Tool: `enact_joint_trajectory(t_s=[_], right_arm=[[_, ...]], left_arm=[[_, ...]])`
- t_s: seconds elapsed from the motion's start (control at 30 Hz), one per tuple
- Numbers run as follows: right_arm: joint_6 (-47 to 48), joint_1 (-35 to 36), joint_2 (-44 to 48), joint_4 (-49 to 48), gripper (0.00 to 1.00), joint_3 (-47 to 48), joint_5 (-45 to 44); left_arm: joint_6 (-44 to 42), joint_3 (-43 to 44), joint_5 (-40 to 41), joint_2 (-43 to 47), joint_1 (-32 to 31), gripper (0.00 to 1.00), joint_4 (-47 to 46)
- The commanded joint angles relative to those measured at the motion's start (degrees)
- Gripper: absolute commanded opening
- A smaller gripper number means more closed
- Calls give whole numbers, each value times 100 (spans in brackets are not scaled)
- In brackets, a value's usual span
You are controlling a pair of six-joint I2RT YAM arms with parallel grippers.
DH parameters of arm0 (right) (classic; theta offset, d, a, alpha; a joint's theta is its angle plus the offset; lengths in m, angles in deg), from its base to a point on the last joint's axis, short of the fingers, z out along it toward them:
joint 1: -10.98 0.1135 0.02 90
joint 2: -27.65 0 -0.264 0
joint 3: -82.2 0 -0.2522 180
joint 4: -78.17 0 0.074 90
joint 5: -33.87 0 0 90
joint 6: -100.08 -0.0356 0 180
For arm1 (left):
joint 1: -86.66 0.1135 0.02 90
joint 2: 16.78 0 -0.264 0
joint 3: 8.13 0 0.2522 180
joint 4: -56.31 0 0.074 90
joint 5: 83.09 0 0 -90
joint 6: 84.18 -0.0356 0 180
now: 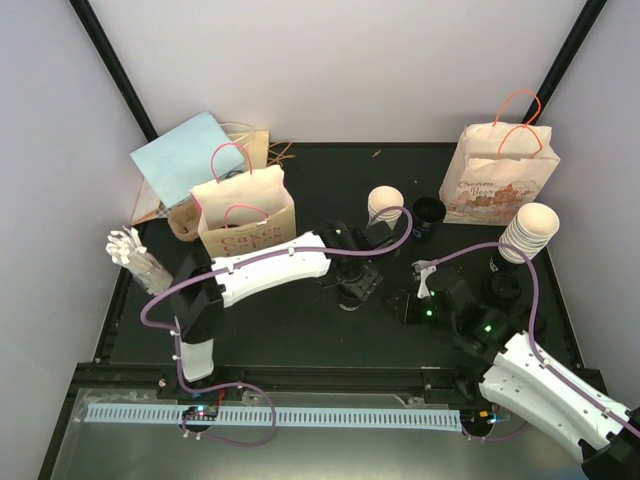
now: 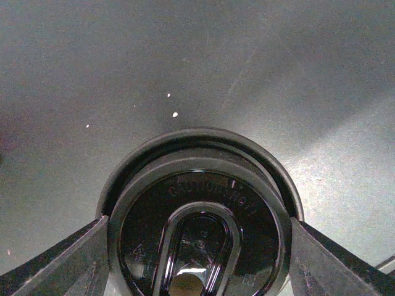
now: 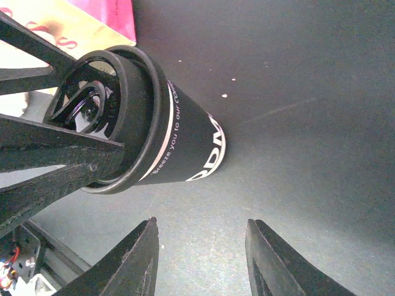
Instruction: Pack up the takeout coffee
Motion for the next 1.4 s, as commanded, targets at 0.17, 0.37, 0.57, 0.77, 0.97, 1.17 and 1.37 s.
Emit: enact_joint_trajectory(t_s=[0.17,0.37,0.57,0.77,0.97,1.17,1.37], right_arm=[[-34,-77,169,324,41,-69,-269],[-13,-82,170,326,41,-69,-249],[43,-90,5,286,41,19,-246],[126,-94,-39,392,41,177,-291],[215,-90,14,511,41,285,-415],[237,-95,45,518,41,330,-404],[278,-89,124,545,41,400,-382]], left_arm=[[137,-638,-44,-6,43,62,-353],[223,-1324,-211,270,54,62,-689],[207,-1574,-318,254,54,61,-860],[183,-1552,-392,175,54,61,-922],[66,-1012,-191,211,54,61,-535],[-78,-424,-176,208,54,63,-262],[-137,-58,-163,133,54,67,-62]])
